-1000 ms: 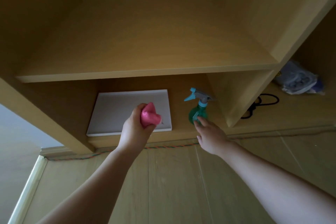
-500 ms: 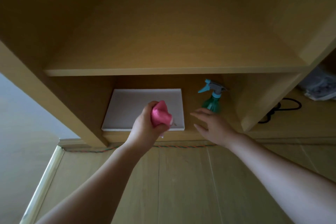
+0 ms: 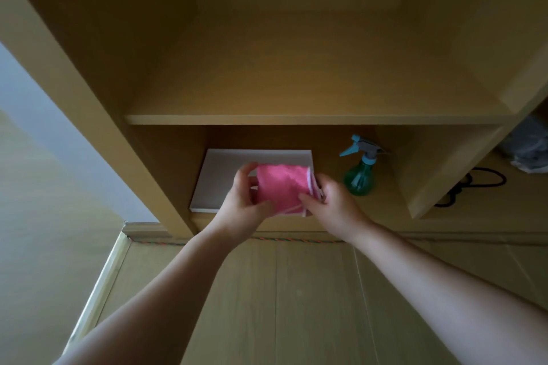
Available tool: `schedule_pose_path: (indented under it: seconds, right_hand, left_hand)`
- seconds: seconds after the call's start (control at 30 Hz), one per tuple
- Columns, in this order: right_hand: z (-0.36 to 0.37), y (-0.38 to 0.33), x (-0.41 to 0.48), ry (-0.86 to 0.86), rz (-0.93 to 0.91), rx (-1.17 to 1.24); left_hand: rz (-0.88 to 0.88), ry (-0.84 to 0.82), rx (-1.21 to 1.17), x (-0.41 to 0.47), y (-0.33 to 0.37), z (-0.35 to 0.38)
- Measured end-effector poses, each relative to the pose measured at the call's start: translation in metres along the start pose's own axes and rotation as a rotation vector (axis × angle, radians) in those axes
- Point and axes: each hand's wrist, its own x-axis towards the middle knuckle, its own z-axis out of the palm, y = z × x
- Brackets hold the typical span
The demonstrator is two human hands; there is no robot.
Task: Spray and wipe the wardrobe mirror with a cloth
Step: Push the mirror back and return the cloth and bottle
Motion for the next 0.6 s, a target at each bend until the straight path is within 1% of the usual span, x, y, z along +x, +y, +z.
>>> schedule_pose_path:
  seconds: [0.07,0.2,0.27,0.33,0.37,0.43,0.5,0.53,0.6]
  right_hand:
    - [0.004,0.003,-0.001,-0.001,0.035,0.011]
    - [0.011,0.004,-0.002,-0.031,0.030,-0.004]
    - [0.013,0.007,0.000,-0.099,0.035,-0.124]
    - [0.019,0.011,0.003,-0.166,0.034,-0.313]
    - [0.024,0.013,0.004,-0.164,0.036,-0.391]
    - [0.035,0.018,0.010,-0.069,0.009,-0.478]
    - [0.042,0.020,0.020,0.037,-0.055,-0.464]
    - [0.045,0.020,0.026,0.050,-0.068,-0.395]
    - [0.047,0.017,0.035,0.028,-0.004,-0.162]
  left_hand:
    - [0.017,0.051,0.017,-0.002,-0.001,-0.004]
    - [0.026,0.067,0.054,-0.001,0.001,-0.005]
    - [0.009,0.112,0.070,0.002,0.002,-0.004]
    - [0.012,0.152,0.082,0.005,0.004,-0.003]
    - [0.018,0.157,0.079,0.006,0.005,-0.002]
    - [0.034,0.151,0.072,0.008,0.006,0.000]
    - [0.055,0.140,0.088,0.012,0.002,-0.002]
    - [0.058,0.148,0.101,0.015,0.000,-0.004]
    - [0.055,0.193,0.121,0.021,-0.010,-0.013]
